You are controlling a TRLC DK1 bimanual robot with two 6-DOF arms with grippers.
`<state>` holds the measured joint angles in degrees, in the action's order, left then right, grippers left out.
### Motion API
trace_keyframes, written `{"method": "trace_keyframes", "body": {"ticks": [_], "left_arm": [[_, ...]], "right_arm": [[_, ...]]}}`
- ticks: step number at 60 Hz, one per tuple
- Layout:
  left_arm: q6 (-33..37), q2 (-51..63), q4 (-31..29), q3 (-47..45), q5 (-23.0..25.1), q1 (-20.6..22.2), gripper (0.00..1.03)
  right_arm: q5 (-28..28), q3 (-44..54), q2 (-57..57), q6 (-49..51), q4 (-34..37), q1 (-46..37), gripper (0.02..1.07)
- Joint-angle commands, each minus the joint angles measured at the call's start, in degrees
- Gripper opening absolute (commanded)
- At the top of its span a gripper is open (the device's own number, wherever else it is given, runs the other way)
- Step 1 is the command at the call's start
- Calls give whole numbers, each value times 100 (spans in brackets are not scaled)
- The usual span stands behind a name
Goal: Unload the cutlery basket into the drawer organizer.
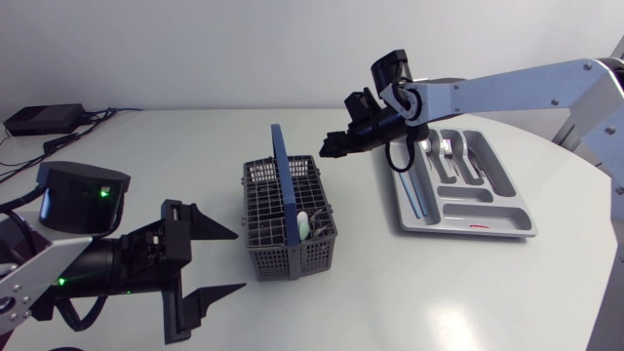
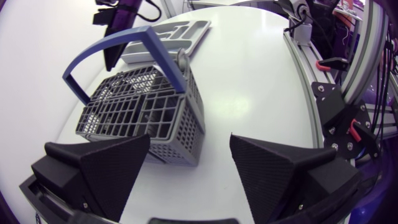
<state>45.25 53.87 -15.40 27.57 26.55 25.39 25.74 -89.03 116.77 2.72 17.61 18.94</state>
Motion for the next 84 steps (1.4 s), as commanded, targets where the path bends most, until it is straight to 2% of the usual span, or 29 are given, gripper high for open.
{"method": "trace_keyframes", "body": {"ticks": [1, 23, 37, 52, 63, 84], "left_arm": [[89, -8, -95, -173, 35, 212, 97], [133, 871, 160, -217, 26, 713, 97], [150, 1820, 749, -85, -79, 713, 97], [282, 2058, 1294, -68, -141, 54, 98], [511, 2075, 1470, -77, -141, -456, 97], [880, 2409, 1575, 170, -97, -1088, 97]], "right_arm": [[-7, -439, 338, -228, -3, -57, 62], [19, -1810, 1348, -263, 551, 119, 62], [327, -2461, 1841, -175, 1008, 233, 62], [634, -2092, 1577, 282, 1395, 242, 62], [801, -1309, 1041, 536, 1377, 207, 62], [863, 422, -76, 703, 1087, 172, 62]]}}
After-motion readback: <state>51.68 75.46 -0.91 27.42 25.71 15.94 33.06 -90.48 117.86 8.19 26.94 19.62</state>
